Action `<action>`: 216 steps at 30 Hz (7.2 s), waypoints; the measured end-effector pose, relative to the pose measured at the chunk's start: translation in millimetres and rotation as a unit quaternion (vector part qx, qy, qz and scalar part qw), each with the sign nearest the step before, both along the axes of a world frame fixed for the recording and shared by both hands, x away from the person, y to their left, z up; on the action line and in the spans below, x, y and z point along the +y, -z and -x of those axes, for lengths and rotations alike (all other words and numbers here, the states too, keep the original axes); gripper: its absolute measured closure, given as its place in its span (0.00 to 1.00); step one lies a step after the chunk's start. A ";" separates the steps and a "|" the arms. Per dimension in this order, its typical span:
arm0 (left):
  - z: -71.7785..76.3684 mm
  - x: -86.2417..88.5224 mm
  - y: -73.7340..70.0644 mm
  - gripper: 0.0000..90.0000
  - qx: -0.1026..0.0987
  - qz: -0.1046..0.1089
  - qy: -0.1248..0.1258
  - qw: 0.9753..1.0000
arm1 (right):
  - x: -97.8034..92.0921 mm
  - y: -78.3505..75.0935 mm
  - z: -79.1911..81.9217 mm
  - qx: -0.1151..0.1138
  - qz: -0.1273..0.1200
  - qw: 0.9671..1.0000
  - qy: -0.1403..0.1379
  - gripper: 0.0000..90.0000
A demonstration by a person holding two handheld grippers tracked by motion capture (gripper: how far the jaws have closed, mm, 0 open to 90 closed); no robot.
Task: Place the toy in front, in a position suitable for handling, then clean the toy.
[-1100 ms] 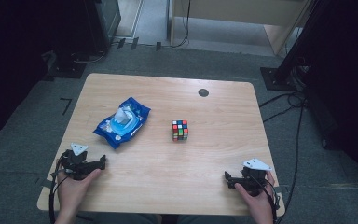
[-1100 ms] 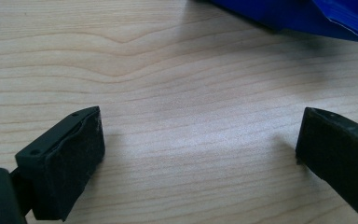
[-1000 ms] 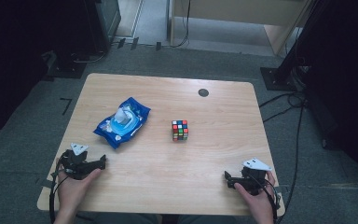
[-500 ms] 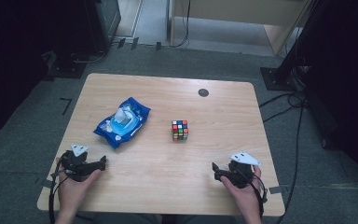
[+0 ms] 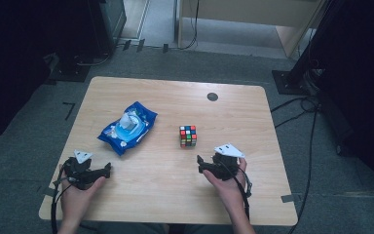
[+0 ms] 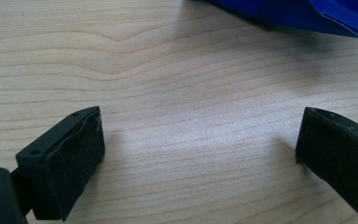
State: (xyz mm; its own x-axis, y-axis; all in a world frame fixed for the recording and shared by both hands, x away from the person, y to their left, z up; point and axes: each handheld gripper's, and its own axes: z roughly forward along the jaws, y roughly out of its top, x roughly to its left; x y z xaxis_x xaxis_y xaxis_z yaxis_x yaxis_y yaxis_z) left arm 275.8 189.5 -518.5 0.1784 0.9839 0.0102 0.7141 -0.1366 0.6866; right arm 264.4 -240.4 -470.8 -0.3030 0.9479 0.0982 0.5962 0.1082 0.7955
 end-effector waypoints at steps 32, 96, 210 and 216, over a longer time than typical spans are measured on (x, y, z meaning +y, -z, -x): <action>0.0 -0.5 0.2 0.02 -0.001 0.001 0.006 1.000 | 73.4 39.1 -83.6 -0.008 0.043 0.996 0.079 0.38; -26.9 -66.9 -19.3 0.43 -0.032 0.028 -0.020 0.999 | -78.7 25.9 23.4 -0.002 0.029 0.993 0.116 0.14; -77.5 -129.4 -59.2 0.85 -0.080 0.081 0.173 0.978 | -2.7 37.5 -7.1 -0.019 0.030 0.998 0.043 0.17; -87.7 -102.4 -62.3 1.00 -0.063 0.190 0.143 0.969 | -3.8 36.9 -6.7 -0.017 0.031 0.998 0.044 0.18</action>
